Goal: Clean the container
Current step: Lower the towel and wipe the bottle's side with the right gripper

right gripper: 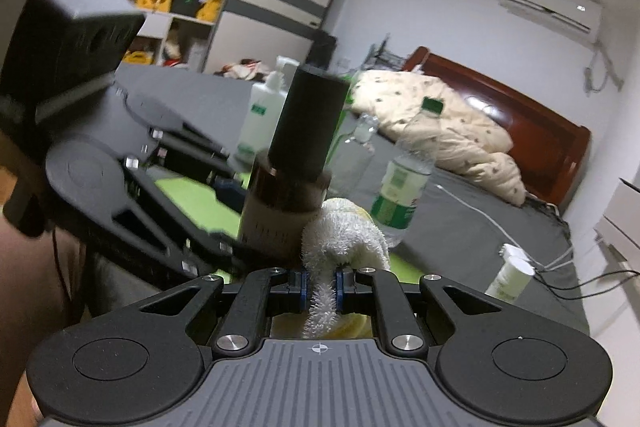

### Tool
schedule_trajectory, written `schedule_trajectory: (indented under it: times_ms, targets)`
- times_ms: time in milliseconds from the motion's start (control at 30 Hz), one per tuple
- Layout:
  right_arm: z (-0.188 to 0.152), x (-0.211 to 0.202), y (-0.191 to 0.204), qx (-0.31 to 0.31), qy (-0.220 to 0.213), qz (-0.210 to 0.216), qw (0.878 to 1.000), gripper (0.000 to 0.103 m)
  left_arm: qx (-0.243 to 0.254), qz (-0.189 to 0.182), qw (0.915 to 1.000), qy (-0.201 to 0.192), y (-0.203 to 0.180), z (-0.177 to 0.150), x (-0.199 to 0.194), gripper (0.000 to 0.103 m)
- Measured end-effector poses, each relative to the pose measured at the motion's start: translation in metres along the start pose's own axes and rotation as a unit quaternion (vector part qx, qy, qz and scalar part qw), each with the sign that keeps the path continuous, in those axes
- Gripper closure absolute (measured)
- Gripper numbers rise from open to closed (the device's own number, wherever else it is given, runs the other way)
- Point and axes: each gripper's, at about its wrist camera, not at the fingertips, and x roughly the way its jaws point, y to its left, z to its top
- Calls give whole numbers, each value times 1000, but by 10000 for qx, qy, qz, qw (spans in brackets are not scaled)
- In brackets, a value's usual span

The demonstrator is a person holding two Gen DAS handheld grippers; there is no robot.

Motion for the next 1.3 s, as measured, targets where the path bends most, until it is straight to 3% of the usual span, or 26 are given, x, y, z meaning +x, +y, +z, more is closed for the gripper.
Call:
schedule_trajectory:
  times_ms: [333, 867, 1300]
  targets:
    - [-29, 17, -20, 381, 86, 580, 9976, 90, 109, -24, 9999, 23, -2, 0, -2, 60]
    - [-54, 31, -8, 546, 514, 622, 9952, 90, 38, 80, 10000, 25, -4, 1, -1, 60]
    - [-57, -5, 12, 650, 356, 702, 9948, 90, -110, 253, 9996, 27, -5, 2, 1, 59]
